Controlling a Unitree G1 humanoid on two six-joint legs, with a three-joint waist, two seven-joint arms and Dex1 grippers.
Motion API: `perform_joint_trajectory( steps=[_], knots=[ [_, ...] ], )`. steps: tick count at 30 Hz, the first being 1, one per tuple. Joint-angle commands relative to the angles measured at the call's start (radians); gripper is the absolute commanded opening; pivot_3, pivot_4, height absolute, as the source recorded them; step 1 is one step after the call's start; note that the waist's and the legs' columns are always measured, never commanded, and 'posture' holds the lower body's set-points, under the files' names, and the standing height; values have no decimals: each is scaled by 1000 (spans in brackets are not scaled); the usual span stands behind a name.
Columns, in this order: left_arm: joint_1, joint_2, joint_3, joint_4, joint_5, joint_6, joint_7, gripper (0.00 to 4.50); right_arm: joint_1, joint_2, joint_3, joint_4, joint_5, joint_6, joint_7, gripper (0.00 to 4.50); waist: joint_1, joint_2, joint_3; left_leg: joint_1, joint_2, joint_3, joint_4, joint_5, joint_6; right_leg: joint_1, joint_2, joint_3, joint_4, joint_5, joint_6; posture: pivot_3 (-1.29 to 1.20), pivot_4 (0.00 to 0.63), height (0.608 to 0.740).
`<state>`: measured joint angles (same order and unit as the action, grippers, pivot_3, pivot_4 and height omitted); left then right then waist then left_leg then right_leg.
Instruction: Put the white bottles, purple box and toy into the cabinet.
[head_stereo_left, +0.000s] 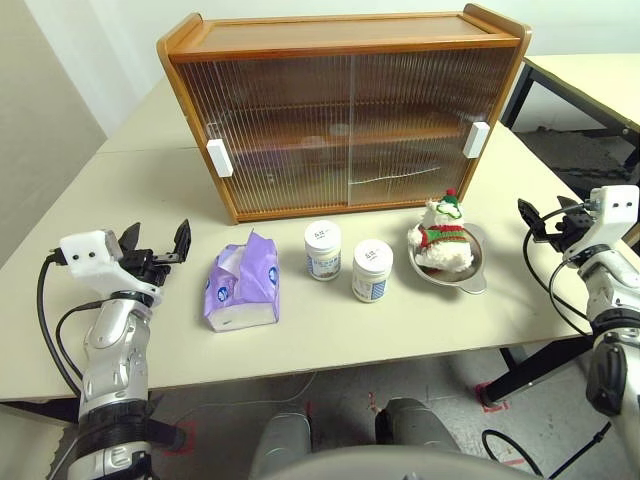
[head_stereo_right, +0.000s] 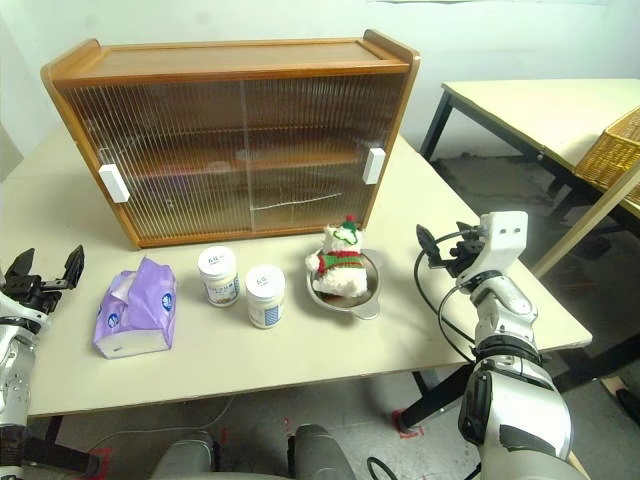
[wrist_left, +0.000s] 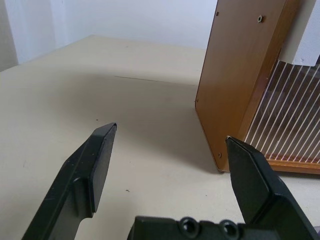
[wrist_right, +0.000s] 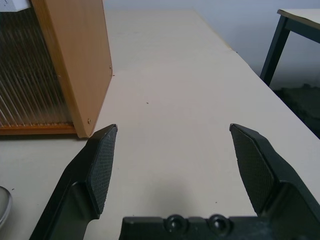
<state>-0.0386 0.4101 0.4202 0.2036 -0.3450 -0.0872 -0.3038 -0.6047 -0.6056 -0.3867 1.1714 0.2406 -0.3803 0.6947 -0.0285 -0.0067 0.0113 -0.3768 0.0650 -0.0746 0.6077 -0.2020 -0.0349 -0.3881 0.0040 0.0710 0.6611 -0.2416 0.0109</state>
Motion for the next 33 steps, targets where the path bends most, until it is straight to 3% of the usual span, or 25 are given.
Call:
perform_joint_trajectory(
  steps=[1,8,19,29,33],
  knots=[
    [-2,9,5,-3,5,13,-1,4487,-34,17,13,-66,24,18,49,4500,0,0,0,0,0,0,0,0,0,0,0,0,0,0,0,-44,0,740],
    [-32,38,18,30,-1,14,-18,4487,-45,37,56,-453,140,236,243,4500,-12,-1,-1,-1,-1,1,0,0,0,-2,5,0,0,1,-2,-72,0,740],
    [-59,80,22,16,-11,39,-43,4487,180,5,201,-1099,326,702,386,4500,-10,-3,-2,-6,-4,2,17,-10,4,-2,14,-1,0,-1,-4,-71,0,740],
    [-53,91,-3,-126,-50,145,-84,4487,210,31,275,-1205,326,748,392,4500,-11,-3,-2,-5,-6,1,18,-14,-3,-2,18,2,0,-1,-5,-50,0,740],
    [-49,94,-32,-191,-34,177,-99,3528,209,48,293,-1227,329,761,383,4500,-7,-3,-2,-5,-6,0,18,-14,-3,-2,18,4,0,-1,-5,-38,0,740]
  ],
)
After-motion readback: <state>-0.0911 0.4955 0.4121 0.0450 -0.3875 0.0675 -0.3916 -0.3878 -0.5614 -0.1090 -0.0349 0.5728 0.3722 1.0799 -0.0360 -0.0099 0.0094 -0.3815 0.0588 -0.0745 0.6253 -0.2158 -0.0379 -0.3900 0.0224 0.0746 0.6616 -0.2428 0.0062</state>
